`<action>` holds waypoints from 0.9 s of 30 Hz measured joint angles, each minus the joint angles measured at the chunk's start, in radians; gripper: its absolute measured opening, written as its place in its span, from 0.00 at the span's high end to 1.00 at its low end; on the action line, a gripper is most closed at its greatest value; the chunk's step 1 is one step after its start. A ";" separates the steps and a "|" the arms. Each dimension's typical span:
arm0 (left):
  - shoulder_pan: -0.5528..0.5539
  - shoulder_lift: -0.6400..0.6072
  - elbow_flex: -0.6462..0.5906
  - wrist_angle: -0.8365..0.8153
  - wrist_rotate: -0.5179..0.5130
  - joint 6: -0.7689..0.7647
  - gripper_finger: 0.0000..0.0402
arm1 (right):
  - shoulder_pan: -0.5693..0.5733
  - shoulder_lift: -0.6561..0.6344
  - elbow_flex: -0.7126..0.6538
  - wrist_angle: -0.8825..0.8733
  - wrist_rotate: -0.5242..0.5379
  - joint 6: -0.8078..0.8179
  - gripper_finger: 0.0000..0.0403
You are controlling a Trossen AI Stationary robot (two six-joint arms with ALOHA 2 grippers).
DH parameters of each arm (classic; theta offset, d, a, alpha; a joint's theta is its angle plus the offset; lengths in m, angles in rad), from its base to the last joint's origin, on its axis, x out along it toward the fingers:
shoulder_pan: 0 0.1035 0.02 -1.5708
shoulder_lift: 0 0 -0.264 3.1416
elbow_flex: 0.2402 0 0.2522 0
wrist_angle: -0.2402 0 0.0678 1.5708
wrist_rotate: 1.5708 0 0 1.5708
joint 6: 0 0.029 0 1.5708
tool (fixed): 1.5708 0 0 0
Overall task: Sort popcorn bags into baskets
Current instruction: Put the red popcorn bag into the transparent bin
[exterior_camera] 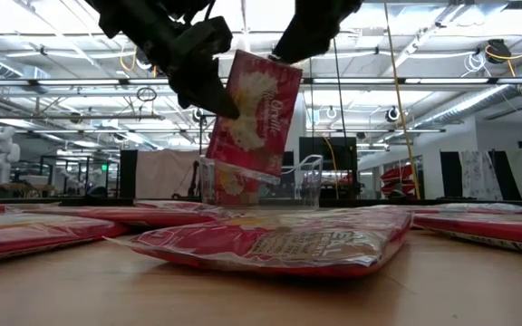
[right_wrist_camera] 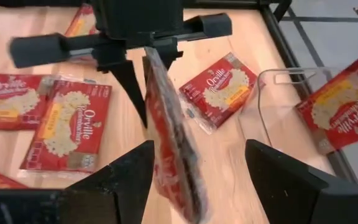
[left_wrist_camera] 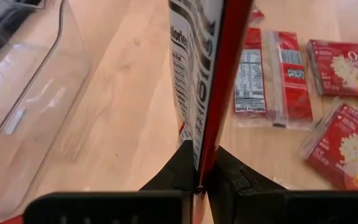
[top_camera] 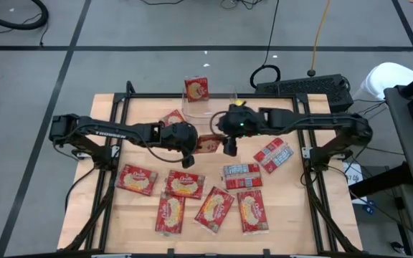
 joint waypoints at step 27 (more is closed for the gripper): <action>-0.022 0.000 0.000 0.003 -0.063 0.020 0.92 | -0.014 0.074 0.014 -0.058 -0.107 -0.107 0.93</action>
